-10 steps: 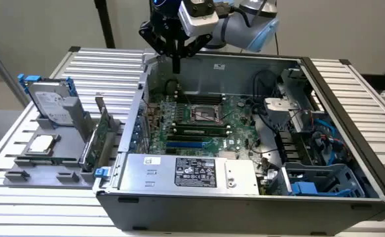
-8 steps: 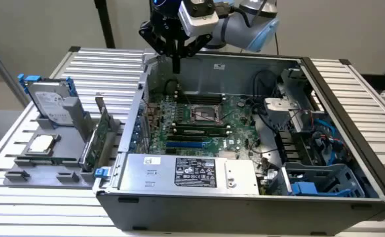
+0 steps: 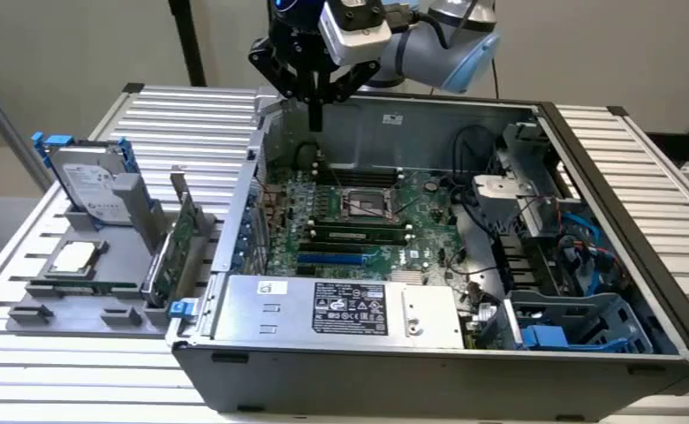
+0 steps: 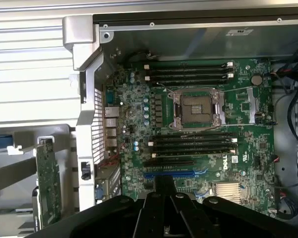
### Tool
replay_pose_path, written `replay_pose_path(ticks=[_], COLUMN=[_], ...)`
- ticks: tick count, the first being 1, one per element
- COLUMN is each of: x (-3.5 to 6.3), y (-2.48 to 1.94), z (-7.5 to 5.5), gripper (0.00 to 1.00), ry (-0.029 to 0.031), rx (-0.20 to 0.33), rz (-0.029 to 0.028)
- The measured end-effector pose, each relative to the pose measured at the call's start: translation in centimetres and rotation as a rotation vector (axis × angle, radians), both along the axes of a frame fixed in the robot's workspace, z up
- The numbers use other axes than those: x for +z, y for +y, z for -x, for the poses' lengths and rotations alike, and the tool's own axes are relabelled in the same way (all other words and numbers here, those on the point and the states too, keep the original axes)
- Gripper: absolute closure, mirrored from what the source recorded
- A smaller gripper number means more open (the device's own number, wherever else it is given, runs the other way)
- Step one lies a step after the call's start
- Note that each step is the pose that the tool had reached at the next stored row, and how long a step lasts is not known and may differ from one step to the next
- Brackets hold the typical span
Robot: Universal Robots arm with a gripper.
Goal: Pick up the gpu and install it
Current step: 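Reach for the gpu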
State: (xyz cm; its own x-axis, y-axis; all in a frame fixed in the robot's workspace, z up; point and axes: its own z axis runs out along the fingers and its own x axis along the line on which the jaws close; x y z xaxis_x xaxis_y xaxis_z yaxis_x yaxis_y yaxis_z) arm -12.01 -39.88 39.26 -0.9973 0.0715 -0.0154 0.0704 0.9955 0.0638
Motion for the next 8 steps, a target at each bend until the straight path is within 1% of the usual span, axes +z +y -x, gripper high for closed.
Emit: replay_pose_path(ticks=[2,5,8], x=[0.01,0.00,0.00], y=[-0.10,-0.95,-1.69], z=[0.1,1.0,2.2], gripper=[1.00,1.00,1.00], ry=[0.0000,0.0000,-0.0003], rx=[0.000,0.000,0.000], rz=[-0.0003,-0.0008,-0.0013])
